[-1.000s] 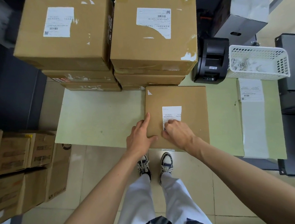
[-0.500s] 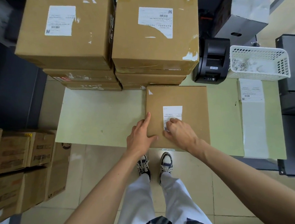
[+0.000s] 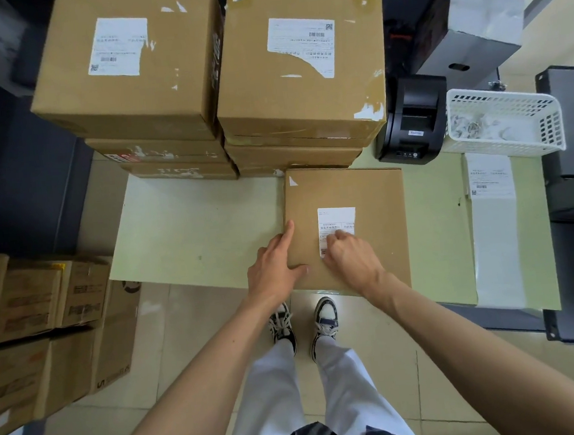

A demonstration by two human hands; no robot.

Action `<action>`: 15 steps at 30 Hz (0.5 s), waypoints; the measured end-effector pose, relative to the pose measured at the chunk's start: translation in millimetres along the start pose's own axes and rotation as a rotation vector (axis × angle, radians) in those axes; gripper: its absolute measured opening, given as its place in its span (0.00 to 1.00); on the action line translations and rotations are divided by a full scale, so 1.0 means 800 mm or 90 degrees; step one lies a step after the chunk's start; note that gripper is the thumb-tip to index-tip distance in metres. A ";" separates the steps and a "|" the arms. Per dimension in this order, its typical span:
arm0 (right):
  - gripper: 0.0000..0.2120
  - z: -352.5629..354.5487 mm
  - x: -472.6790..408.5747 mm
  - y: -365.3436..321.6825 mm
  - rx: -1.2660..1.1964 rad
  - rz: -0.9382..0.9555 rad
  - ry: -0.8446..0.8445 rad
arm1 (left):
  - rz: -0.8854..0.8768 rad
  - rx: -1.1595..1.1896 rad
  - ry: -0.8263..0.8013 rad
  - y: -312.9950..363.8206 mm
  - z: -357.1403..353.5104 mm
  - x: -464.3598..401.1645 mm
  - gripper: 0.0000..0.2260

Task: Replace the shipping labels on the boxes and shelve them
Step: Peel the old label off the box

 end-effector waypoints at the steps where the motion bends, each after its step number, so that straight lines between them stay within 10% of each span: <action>1: 0.11 0.004 -0.002 0.011 -0.003 -0.016 -0.001 | 0.002 0.004 0.000 0.000 0.000 0.001 0.44; 15: 0.15 0.007 0.003 0.006 -0.019 -0.009 -0.008 | 0.006 0.005 -0.003 -0.001 0.000 0.000 0.44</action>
Point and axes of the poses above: each hand's wrist, its own x-axis away from the middle knuckle, its own z-axis out of the back of the hand, y = z × x, the point moved 10 cm from there along -x, towards the middle knuckle, and after that the axes turned 2 degrees about x, right-handed, at the moved point
